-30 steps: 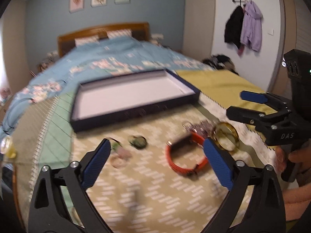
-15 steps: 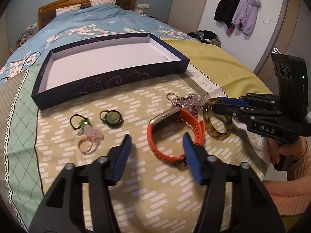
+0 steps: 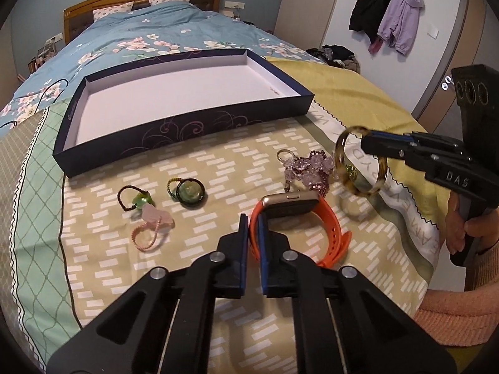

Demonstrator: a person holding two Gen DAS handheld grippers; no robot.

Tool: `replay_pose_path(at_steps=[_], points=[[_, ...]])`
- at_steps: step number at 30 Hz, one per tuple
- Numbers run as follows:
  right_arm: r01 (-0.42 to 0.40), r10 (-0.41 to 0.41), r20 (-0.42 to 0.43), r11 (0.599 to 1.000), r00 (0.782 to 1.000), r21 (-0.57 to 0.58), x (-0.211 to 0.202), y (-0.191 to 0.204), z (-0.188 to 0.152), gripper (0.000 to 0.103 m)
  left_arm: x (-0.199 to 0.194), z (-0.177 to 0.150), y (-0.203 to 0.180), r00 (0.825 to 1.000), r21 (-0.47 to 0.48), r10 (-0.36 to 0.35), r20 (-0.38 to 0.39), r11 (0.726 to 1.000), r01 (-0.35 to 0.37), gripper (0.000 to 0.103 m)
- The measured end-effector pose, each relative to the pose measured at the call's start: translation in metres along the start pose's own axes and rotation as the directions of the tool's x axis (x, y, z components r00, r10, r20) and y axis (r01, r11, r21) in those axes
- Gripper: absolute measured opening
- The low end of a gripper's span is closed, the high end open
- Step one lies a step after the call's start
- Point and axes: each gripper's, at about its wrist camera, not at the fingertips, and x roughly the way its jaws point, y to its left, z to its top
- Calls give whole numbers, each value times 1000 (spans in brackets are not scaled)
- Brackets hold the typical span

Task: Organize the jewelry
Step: 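Grasp the orange watch band with the left gripper while the right gripper grasps the tortoiseshell bangle, then carry both items into the navy box and open both grippers to release them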

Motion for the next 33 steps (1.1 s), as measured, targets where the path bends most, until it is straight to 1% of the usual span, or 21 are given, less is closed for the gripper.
replay_pose_path(at_steps=[4, 9, 13, 18, 21, 24, 28, 33], points=[[-15, 15, 29, 1000, 999, -1, -2, 0, 15, 7, -9, 3, 7, 1000, -16, -8, 20, 1000, 9, 7], [-42, 41, 52, 999, 998, 4, 5, -2, 38, 7, -31, 17, 22, 997, -50, -4, 77, 999, 8, 7], [-47, 47, 63, 999, 997, 3, 18, -5, 62, 7, -45, 33, 39, 992, -66, 54, 116, 997, -47, 7], [-39, 41, 74, 999, 996, -21, 40, -9, 97, 7, -51, 61, 69, 983, -105, 110, 149, 990, -95, 7], [-35, 36, 64, 999, 997, -21, 61, -13, 118, 7, -47, 81, 86, 978, -127, 147, 148, 983, -129, 7], [-38, 37, 43, 999, 998, 3, 84, -19, 135, 7, -35, 103, 100, 976, -143, 170, 137, 978, -150, 7], [-37, 37, 3, 999, 999, 33, 114, -27, 152, 7, -19, 131, 120, 976, -170, 181, 120, 972, -159, 7], [2, 0, -39, 999, 999, 47, 143, -34, 167, 7, 12, 156, 139, 978, -195, 190, 89, 966, -170, 7]])
